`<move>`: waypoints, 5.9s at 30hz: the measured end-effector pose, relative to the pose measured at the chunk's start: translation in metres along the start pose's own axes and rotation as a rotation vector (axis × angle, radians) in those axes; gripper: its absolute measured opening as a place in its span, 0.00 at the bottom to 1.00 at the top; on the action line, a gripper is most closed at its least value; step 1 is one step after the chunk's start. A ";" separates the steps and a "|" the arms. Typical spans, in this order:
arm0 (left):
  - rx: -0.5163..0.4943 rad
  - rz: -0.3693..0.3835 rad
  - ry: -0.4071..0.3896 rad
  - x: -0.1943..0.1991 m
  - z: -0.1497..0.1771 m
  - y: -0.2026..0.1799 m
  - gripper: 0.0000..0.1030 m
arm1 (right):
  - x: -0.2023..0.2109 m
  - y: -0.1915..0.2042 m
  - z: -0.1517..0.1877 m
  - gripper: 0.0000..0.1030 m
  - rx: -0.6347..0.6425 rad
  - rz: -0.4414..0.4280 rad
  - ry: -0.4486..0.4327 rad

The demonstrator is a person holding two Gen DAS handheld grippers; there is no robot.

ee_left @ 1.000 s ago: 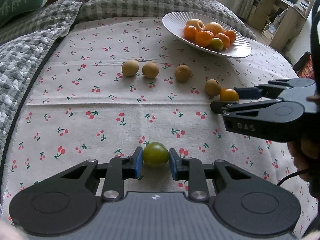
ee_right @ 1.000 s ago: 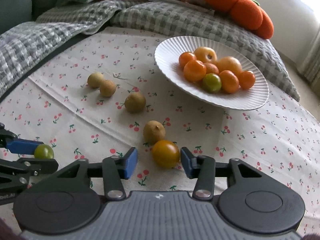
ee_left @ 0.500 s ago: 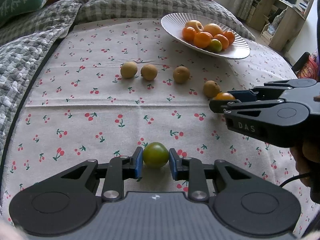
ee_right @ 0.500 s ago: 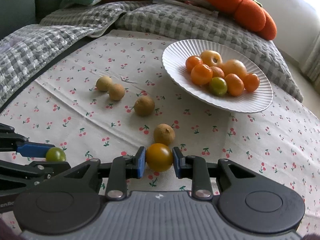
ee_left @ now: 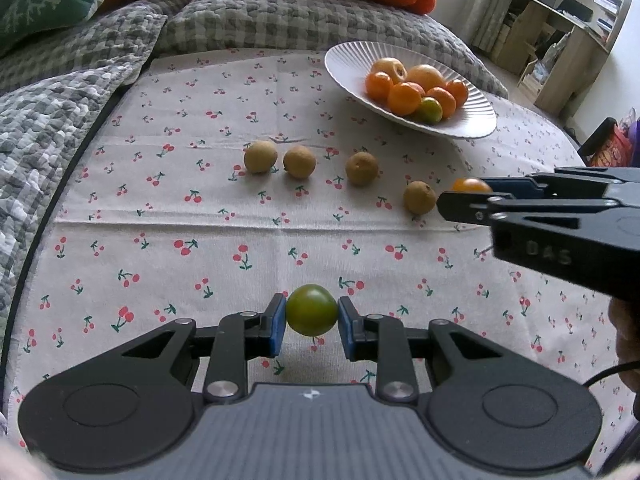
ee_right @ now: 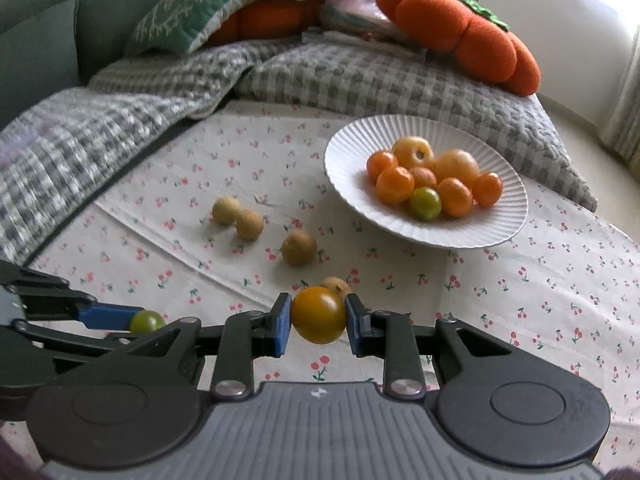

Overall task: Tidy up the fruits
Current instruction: 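Carry both held tomatoes in the tools over the white plate, then open both tools over the plate and lift them away, then grasp a small brown fruit with the left tool while the right tool grasps another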

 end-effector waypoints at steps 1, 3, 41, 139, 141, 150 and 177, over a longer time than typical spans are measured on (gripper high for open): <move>0.001 0.001 -0.002 0.001 0.000 0.000 0.16 | 0.003 -0.001 -0.002 0.25 -0.007 0.000 -0.007; 0.004 0.002 -0.005 0.001 -0.001 0.000 0.16 | 0.008 -0.004 -0.006 0.25 -0.027 -0.005 -0.022; 0.215 0.216 -0.139 -0.018 -0.095 -0.023 0.16 | 0.031 -0.111 -0.041 0.25 -0.540 0.015 -0.154; 0.061 -0.075 -0.219 -0.007 -0.131 0.027 0.84 | 0.028 -0.045 -0.060 0.87 -0.194 -0.005 -0.149; 0.065 -0.083 -0.227 -0.003 -0.131 0.030 0.87 | 0.030 -0.040 -0.059 0.89 -0.184 -0.010 -0.141; -0.010 -0.059 -0.176 -0.009 -0.115 0.020 0.89 | 0.021 -0.025 -0.045 0.90 -0.124 -0.025 -0.079; 0.110 -0.076 -0.016 -0.065 -0.089 0.046 0.67 | -0.027 -0.011 0.002 0.63 0.015 -0.012 0.074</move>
Point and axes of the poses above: each gripper's, at about its wrist camera, not at the fingertips, and x roughly against the way its jaws point, y to its left, z to its underside, the point moved 8 cm from there along -x, roughly the way its jaws point, and after that the axes turned 15 degrees about -y, right-handed, at the moved point
